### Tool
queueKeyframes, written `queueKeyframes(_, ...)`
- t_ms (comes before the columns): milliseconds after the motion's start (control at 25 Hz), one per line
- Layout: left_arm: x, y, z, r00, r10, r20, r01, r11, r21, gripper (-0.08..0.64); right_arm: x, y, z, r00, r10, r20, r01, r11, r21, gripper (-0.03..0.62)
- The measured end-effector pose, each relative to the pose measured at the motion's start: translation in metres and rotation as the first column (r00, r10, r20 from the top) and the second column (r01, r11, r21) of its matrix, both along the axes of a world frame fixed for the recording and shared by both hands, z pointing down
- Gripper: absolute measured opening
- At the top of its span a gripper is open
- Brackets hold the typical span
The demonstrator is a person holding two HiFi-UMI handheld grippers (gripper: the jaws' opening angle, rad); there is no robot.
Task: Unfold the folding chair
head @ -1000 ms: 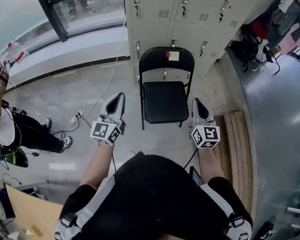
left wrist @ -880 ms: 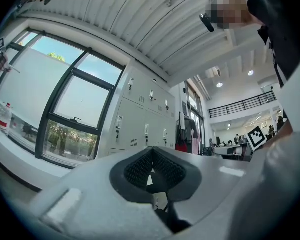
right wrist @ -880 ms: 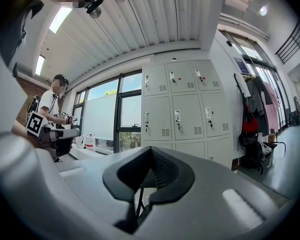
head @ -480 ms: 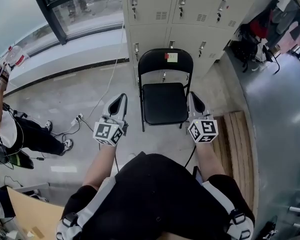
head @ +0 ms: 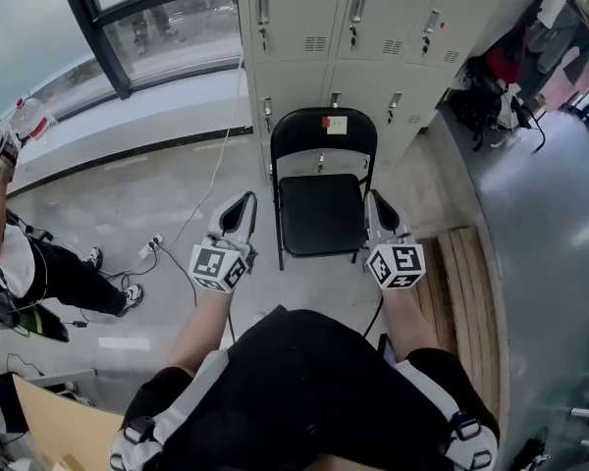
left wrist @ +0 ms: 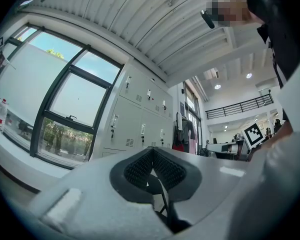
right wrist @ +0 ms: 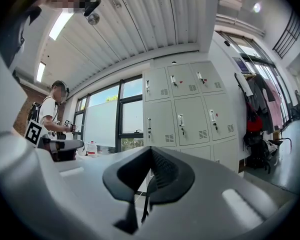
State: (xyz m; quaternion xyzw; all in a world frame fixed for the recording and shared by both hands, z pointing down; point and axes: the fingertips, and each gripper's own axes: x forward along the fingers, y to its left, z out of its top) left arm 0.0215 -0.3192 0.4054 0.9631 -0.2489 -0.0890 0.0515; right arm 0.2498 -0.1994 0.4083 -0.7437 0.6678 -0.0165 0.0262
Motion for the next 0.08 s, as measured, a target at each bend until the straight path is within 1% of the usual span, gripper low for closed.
queueKeyframes(80,0.0014,0.0007,-0.0024,1.000,0.004,-0.008,-0.004,1.000,0.007,0.002,-0.0005,-0.0007,-0.0019,1.000,0.000,-0.008,0.000,1.000,0.000,0.003)
